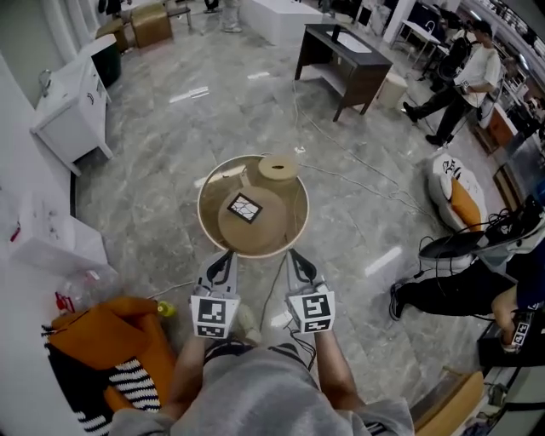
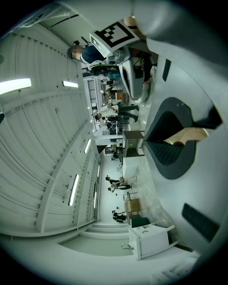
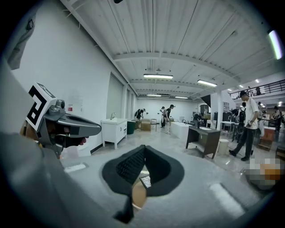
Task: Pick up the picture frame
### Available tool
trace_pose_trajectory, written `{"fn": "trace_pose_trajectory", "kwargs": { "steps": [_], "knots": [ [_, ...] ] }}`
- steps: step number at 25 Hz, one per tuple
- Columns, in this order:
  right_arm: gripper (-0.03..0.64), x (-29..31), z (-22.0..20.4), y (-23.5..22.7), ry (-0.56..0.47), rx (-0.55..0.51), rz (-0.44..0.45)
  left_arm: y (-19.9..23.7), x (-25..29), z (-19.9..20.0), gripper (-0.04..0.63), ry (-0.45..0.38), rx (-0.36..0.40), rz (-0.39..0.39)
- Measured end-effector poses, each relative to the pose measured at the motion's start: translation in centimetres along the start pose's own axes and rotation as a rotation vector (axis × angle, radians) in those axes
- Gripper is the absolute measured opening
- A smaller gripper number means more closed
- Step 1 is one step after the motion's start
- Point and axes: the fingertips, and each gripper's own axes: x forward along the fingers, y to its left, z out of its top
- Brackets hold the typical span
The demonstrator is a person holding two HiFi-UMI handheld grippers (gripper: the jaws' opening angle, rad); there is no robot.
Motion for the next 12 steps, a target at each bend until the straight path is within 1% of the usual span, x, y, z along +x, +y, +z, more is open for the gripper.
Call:
{"fn": "trace_pose_trajectory", "kwargs": {
  "steps": [6,12],
  "knots": [
    [0.0,5.2,1.1,0.0,0.011,-0.004,0.019,4.3,2.8,0.1,0.018,-0.002,-0.022,0.017],
    [0.0,8.2,1.8,-0.3,0.012,-0.017,0.029,6.8,4.6,-0.2,0.017,0.001,-0.043,0.039]
  ]
}}
